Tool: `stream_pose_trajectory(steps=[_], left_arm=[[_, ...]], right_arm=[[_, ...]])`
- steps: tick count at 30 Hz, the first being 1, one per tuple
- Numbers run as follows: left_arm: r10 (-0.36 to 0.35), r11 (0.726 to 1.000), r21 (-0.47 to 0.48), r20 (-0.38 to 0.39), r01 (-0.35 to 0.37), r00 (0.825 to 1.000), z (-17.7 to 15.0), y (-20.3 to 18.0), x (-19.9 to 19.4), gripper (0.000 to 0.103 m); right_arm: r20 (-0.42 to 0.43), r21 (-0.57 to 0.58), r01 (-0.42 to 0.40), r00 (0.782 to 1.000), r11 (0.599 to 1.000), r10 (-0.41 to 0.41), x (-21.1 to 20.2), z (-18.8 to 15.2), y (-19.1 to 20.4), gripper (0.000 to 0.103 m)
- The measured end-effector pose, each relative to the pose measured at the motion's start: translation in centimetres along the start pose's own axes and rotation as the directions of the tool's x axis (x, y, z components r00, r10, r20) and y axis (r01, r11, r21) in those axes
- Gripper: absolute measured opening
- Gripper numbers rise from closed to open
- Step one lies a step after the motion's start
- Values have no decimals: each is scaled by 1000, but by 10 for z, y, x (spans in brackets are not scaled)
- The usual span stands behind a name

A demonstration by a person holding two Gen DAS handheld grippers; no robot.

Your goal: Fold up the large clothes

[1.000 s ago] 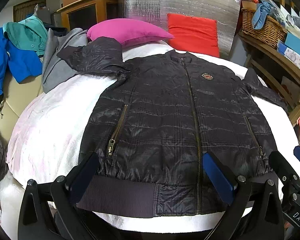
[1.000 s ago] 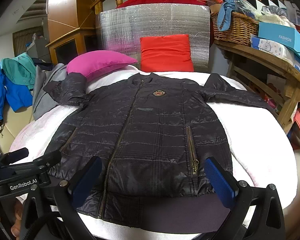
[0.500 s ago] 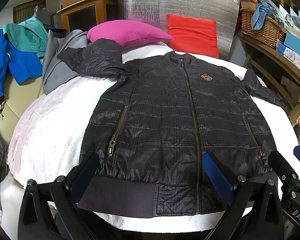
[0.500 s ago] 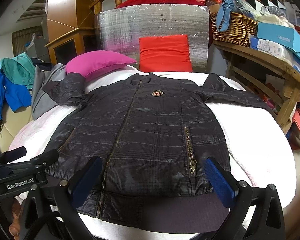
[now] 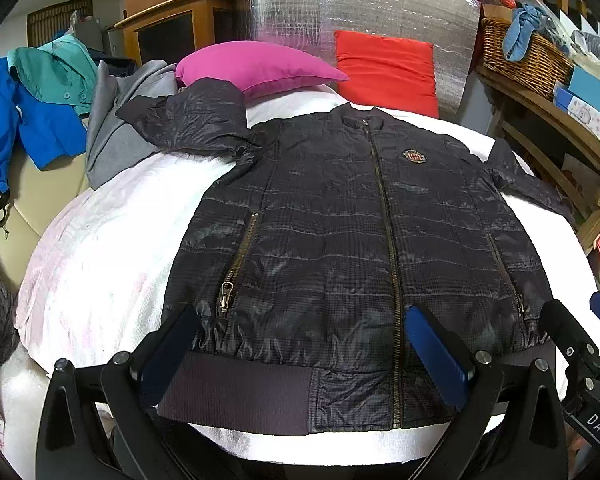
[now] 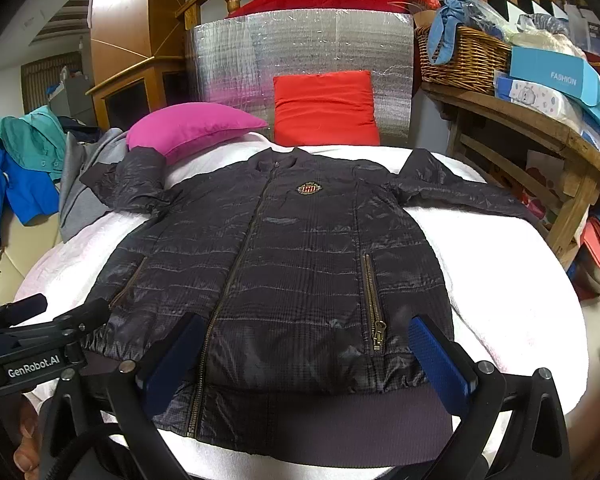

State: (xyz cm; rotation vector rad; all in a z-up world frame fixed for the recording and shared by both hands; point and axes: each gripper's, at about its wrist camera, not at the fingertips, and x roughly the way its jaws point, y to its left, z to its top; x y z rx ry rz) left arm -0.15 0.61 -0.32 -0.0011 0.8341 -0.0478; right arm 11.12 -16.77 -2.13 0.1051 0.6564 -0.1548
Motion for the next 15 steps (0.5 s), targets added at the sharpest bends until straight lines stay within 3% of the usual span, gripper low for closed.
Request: stream_pose_trajectory(steps=[15], left_arm=[[1,1000,-3,-1,-1,1000,-3,0,2,103]], right_arm=[[4,5,4,1000,1000,-4,-1,0,-1,103]])
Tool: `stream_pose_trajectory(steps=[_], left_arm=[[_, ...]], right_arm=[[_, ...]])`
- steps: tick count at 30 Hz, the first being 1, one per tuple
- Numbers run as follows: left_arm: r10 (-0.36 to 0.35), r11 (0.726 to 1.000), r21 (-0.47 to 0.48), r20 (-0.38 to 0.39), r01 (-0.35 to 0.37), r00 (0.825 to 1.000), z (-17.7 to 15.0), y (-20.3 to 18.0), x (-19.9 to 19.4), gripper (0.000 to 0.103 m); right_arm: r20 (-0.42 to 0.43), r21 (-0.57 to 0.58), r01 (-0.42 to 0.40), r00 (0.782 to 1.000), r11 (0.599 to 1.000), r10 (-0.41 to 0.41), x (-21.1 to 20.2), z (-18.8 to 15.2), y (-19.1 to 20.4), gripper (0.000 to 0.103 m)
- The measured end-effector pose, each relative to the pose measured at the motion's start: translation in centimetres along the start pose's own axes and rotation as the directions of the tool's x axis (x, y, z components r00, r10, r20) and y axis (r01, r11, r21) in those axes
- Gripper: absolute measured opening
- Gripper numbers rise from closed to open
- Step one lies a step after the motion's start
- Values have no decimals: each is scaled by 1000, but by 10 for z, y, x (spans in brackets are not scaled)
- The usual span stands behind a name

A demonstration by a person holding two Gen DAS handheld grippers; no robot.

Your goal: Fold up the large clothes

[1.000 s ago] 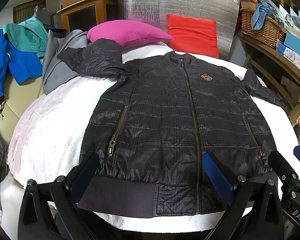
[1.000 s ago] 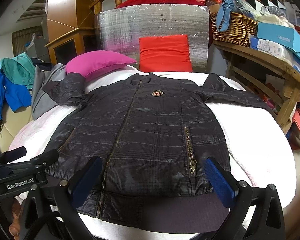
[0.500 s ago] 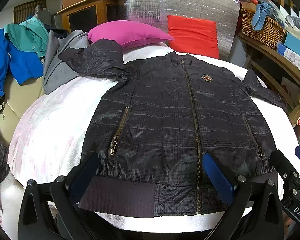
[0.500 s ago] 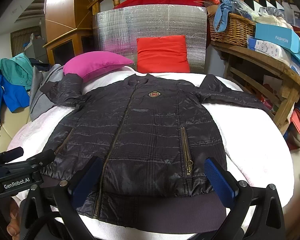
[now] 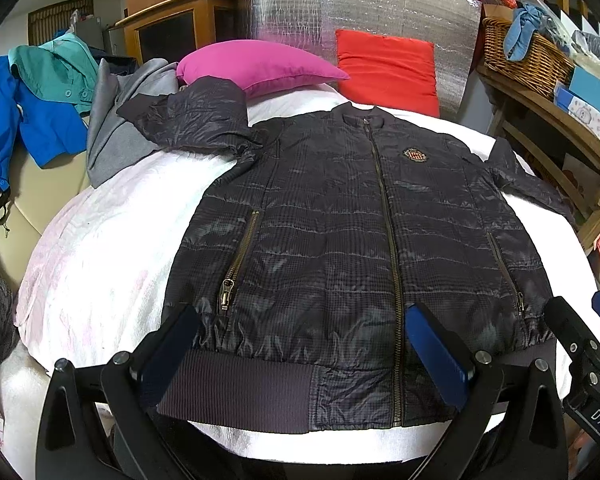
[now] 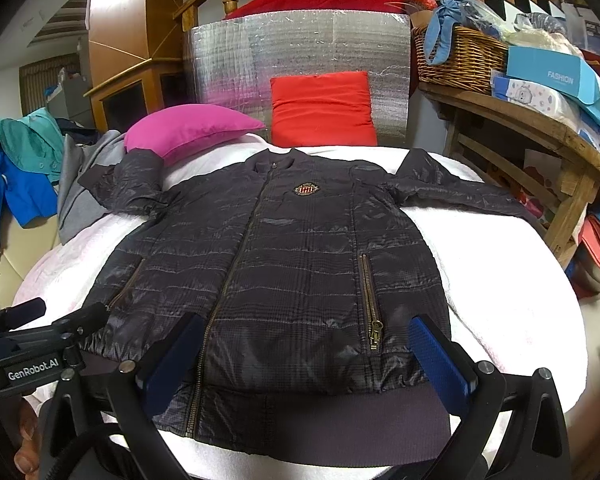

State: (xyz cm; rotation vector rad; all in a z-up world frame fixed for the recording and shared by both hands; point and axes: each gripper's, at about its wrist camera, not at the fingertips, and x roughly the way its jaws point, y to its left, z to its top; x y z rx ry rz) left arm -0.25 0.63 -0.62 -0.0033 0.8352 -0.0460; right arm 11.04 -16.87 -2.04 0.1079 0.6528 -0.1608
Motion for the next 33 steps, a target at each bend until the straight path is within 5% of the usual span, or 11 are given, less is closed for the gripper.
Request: stream_pose_trajectory(steps=[28,33], left_arm=[[-5,1000,-4,-15,5,1000,-4,-2,8,103],[-6,1000,-13,-48,5,999,-6,1,22,103]], right_arm=[[-14,13,-3,1000,1000,4,7,-1,-4,103],[-53,39,-65,996,997,67,17,-6,-13,103]])
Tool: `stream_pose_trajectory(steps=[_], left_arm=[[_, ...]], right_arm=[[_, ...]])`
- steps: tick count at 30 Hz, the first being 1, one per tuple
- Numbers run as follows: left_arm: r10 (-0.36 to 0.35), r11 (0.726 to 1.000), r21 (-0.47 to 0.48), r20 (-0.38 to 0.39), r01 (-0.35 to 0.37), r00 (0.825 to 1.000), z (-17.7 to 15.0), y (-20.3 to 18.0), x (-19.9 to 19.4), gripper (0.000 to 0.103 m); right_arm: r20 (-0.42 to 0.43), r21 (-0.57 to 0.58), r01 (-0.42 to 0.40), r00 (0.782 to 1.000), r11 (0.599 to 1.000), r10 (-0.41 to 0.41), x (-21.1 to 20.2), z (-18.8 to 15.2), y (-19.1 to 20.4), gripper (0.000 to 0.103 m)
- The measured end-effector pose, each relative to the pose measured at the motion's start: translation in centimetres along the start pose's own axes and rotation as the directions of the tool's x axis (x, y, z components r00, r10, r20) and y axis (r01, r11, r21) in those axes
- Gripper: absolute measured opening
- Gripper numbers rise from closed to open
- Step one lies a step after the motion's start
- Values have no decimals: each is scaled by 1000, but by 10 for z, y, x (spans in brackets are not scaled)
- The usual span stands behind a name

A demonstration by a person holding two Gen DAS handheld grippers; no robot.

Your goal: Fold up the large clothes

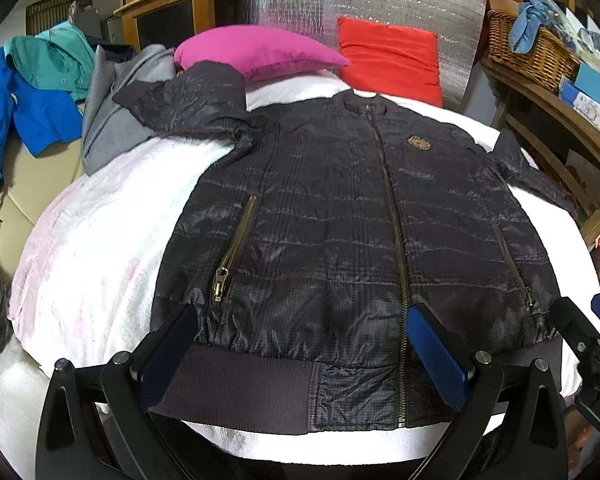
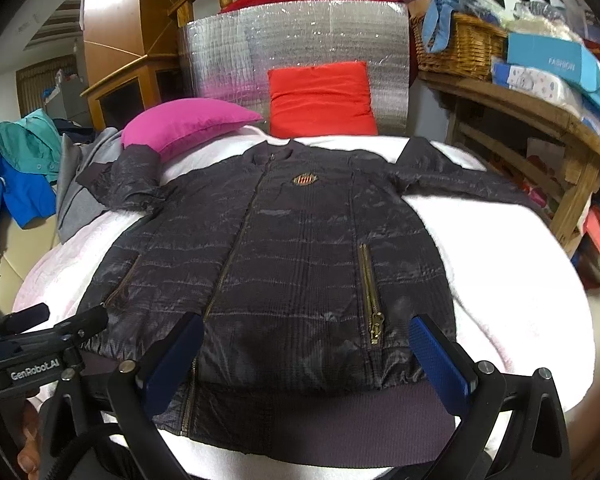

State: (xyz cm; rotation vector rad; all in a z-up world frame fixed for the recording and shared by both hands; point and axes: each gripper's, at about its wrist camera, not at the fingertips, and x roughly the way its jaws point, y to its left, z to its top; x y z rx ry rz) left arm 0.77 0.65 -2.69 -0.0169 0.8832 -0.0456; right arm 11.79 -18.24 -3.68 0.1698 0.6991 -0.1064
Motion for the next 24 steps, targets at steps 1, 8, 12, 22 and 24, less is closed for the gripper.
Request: stream_pose_trajectory(steps=[1,8,12,22,24], left_arm=[[-1,1000,-2,-9,1,1000,-1,1,4,103],[51,999,23,-106,-48,993,-3,2,51,103],[82,995,61,-120,-75,989,9,-6,70,103],[67,995,80,-75,-61,995,67,-27,124,103],[79,994,84,-165,-66,983,62,-25,154,103]], right_arm=[[-12,22,-41,999,999,41,3,-2,-6,103],[-55,287,-187,976,940,211,31,-7,-86,103],[-5,424,-207,973,882,230,45,9,-154,103],[156,760,-215,976,614,149,119,73,-360,89],[166,791,-207,978,576,124,137,84,-389,88]])
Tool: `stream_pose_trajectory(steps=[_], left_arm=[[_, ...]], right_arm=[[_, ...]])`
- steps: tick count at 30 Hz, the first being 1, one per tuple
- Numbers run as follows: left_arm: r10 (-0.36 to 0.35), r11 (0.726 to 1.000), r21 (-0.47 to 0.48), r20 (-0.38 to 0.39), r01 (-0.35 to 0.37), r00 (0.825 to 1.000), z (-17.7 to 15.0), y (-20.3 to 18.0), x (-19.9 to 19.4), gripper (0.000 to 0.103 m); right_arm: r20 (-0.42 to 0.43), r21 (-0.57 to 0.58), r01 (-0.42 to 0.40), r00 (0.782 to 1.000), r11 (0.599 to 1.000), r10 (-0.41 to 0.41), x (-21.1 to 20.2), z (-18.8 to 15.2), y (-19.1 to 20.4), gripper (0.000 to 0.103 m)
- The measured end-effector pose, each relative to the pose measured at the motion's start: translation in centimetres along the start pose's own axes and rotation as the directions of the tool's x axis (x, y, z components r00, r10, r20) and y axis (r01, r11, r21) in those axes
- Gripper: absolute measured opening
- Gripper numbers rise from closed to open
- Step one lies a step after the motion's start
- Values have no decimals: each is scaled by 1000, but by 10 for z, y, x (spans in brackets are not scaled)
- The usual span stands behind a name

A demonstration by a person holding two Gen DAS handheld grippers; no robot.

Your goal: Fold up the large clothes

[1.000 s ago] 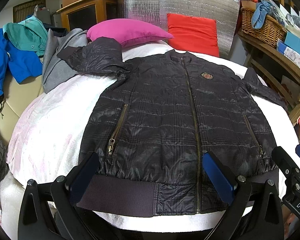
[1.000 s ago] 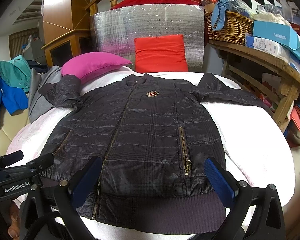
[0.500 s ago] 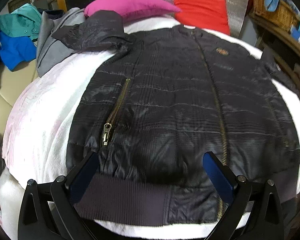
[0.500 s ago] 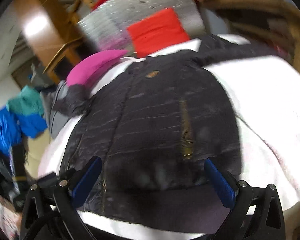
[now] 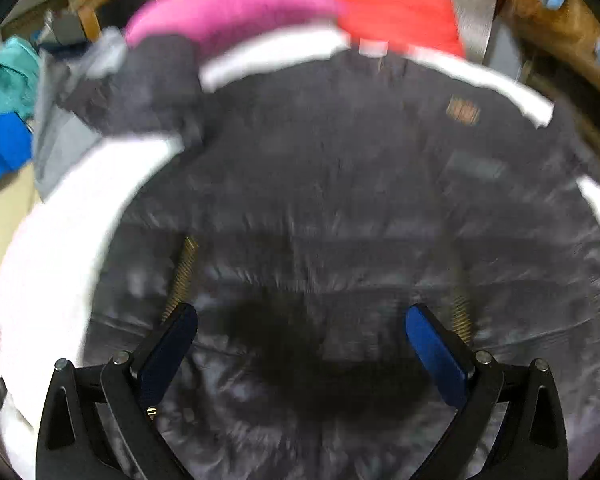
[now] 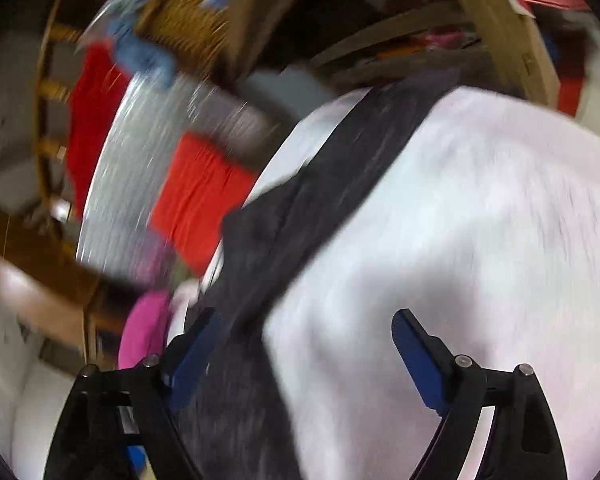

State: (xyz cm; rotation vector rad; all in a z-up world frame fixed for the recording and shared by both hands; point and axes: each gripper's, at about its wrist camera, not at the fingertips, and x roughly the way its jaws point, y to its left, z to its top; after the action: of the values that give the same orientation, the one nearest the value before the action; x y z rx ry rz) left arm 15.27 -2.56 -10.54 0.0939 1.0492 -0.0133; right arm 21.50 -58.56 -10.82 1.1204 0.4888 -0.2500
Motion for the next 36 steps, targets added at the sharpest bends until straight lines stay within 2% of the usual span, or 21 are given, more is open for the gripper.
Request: stream_pose_trajectory(steps=[1,2,5,10,11,13,14,15,16,18,22,25,28,29,32,33,34,35,36], left_arm=[[-19,1000,-8,-34,19,999,-4,2,13,103],[-32,999,-22,9,33,999,-6,5,10,103],[-38,999,-17,23,39,999,-9,7,8,103],[-54,998,-12,40,54,998,-15,9,6,103],[-58,998,-9,43,58,997,-15,10,6,103],[-66,998,-2,61,66,996,-19,12,5,103],[-69,998,3,76,69,995,-21,13,4,103],[-73,997,7,92,73,993,-24,14,3,103],[-75,997,8,101,74,992,-27,14,3,103],[-82,997,10,109,81,991,-29,15,1,103],[-85,996,8,103,85,991,-26,12,2,103],[-85,996,4,98,85,992,-22,13,4,103],[-87,996,-1,81,88,993,-21,13,3,103],[-92,996,-4,71,93,993,-20,14,3,103],[-133,990,-36,25,134,991,-18,22,-3,103],[-161,985,-62,21,162,987,-19,27,-7,103],[-178,980,-79,27,180,984,-19,31,-10,103],[-202,973,-104,42,205,979,-20,38,-17,103],[-210,969,-118,58,216,976,-21,44,-23,103]], right_arm=[[6,17,7,1000,1000,-7,7,12,-4,86],[15,44,12,1000,999,-13,18,28,-9,85],[37,67,30,999,997,-33,41,58,-14,82],[50,92,158,985,983,-163,83,95,-25,75],[52,101,174,982,980,-180,89,98,-27,70],[66,93,211,974,973,-217,96,107,-27,52],[54,79,234,970,969,-238,103,112,-24,46],[34,54,263,964,963,-265,110,117,-18,28],[27,34,283,959,959,-284,112,119,-15,16],[63,-41,300,953,953,-298,102,118,9,11],[136,-286,261,963,922,-231,89,108,104,9],[148,-487,170,983,857,-111,78,63,200,9],[95,-611,52,995,790,7,68,2,267,9],[55,-674,4,997,739,45,69,-35,295,9],[-51,-764,-81,997,640,65,79,-127,329,9],[-77,-771,-99,995,630,62,85,-144,329,10],[-116,-771,-119,992,626,45,97,-169,327,15],[-183,-769,-139,983,623,-7,117,-199,321,20],[-224,-770,-149,974,620,-44,127,-215,316,41]])
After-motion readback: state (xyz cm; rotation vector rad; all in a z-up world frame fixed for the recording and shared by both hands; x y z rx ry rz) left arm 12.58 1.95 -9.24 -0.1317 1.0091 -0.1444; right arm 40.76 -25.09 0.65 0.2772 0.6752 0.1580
